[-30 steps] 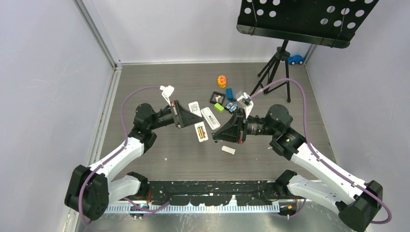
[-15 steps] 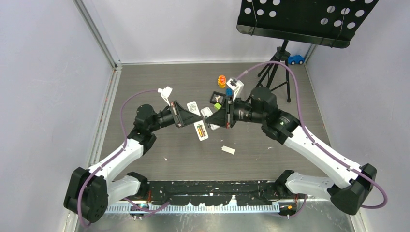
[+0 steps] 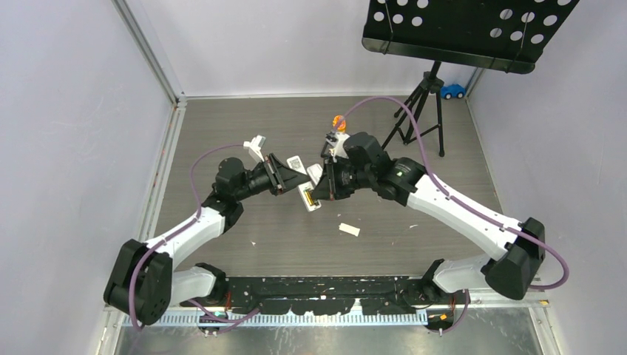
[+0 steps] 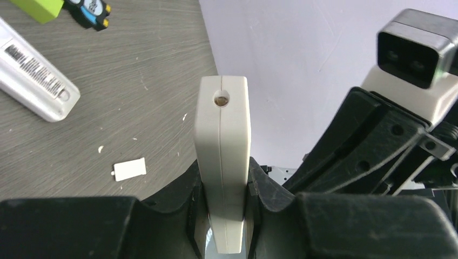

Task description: Load the batteries into the remote control

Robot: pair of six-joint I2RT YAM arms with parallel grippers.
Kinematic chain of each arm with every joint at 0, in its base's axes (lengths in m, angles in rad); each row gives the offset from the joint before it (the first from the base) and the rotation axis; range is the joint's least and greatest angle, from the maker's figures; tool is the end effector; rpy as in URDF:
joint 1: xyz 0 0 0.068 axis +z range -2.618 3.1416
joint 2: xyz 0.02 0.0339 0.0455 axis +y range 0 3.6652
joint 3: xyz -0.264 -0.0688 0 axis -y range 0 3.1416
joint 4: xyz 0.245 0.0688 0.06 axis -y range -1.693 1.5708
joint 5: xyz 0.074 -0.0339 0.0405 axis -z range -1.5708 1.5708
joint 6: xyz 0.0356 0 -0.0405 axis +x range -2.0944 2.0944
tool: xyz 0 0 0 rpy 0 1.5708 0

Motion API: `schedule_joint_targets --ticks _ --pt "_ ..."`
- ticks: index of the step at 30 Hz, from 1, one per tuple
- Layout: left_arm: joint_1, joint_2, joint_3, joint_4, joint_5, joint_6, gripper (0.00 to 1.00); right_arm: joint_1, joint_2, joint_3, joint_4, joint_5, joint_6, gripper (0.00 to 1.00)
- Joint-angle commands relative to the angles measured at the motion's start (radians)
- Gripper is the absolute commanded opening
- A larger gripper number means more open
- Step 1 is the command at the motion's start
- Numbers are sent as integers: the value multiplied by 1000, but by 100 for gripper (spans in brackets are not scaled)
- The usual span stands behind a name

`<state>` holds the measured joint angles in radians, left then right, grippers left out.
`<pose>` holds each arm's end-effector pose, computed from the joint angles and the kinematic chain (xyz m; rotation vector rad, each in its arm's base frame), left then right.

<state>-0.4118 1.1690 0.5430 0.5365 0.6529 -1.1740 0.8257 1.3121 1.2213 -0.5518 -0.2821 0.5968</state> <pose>0.2226 -0.1208 0.2524 -0.1586 1.9557 -1.6662 0.1883 0.2188 0.3414 -0.4447 2.3707 1.0450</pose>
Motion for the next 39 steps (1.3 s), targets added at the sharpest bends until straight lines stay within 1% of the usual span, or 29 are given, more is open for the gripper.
schedule_joint_targets --ticks 1,5,11,23,29,33,39 --pt "4 38 -15 90 -3 -56 0 38 50 73 -45 110 -27 0" --pt "4 50 -26 99 3 -70 0 57 85 110 -70 167 -40 1" --pt "4 49 -31 95 4 -70 0 63 126 152 -118 200 -67 0" --pt "4 58 -28 86 -2 -61 0 81 154 176 -172 181 -88 1" --pt "3 65 -22 76 -6 -66 0 87 175 186 -198 196 -99 1" --pt "4 67 -17 74 2 -78 0 89 195 193 -199 212 -103 6" --pt "4 63 -13 50 7 -92 0 89 210 212 -217 266 -101 21"
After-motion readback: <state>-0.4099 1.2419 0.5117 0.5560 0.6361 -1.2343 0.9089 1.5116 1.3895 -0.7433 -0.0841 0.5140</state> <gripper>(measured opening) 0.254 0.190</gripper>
